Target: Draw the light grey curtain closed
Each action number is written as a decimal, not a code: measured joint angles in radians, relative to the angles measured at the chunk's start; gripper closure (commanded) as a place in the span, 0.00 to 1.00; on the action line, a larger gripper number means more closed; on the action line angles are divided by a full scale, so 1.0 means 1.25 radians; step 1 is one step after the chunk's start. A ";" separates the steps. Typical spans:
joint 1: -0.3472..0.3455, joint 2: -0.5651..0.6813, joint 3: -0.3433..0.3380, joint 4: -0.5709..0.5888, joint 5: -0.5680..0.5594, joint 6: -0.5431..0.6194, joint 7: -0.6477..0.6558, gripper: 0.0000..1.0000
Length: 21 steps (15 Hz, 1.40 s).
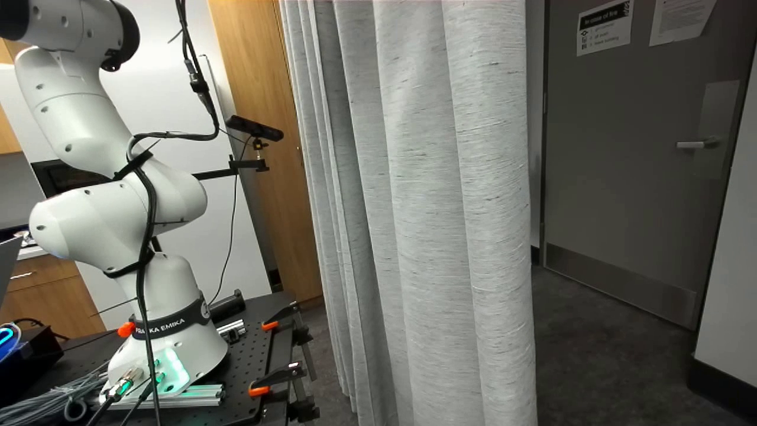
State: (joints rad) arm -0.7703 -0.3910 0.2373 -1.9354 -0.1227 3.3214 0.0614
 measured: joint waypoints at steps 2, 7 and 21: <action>-0.115 0.000 0.032 0.021 0.023 -0.015 0.025 1.00; -0.353 0.001 0.083 0.116 0.044 -0.115 0.128 1.00; -0.633 0.041 0.348 0.321 -0.043 -0.399 0.371 1.00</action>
State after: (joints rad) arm -1.5612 -0.3403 0.6725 -1.5341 -0.1762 2.8228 0.5248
